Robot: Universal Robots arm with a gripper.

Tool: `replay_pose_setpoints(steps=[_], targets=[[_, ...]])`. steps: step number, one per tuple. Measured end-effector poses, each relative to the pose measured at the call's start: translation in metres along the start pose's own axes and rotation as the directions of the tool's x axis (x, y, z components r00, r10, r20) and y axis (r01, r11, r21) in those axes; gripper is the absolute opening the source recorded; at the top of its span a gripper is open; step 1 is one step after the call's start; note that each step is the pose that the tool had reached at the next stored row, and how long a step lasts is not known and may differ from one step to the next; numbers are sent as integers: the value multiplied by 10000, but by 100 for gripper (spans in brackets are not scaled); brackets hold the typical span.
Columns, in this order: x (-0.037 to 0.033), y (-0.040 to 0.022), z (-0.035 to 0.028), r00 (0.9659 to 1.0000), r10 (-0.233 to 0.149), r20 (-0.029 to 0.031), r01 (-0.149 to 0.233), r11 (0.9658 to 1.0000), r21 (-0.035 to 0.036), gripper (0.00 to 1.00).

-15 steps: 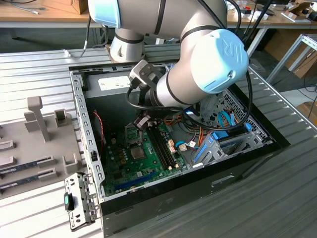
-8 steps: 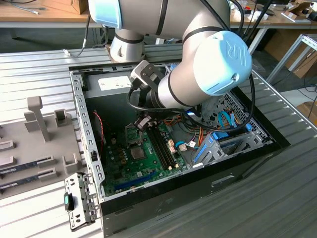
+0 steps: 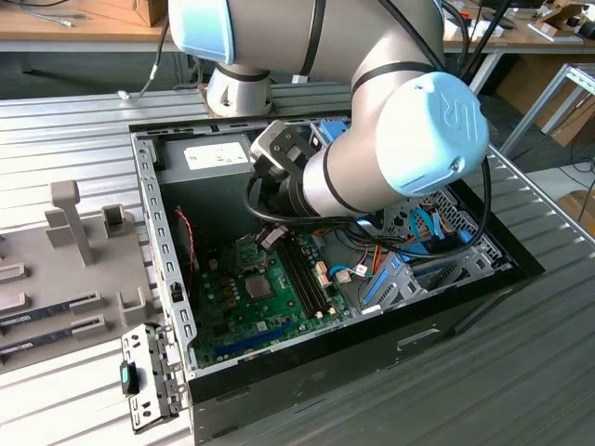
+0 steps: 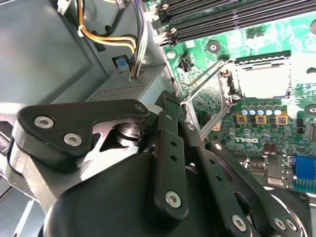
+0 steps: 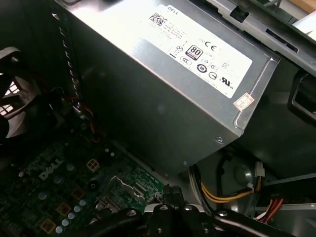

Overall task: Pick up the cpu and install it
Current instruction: 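Close the cpu cover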

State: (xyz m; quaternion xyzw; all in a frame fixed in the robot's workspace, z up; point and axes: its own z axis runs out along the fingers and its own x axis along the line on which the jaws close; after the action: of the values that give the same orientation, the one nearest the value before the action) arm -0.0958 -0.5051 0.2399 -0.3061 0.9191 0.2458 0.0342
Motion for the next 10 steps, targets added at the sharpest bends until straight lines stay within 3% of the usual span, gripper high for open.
replay_pose_setpoints(steps=[5,10], targets=[[50,-62,-52,9999,-18,117,19,9999,-162,11],[113,-142,-110,9995,-39,298,52,9991,-415,11]])
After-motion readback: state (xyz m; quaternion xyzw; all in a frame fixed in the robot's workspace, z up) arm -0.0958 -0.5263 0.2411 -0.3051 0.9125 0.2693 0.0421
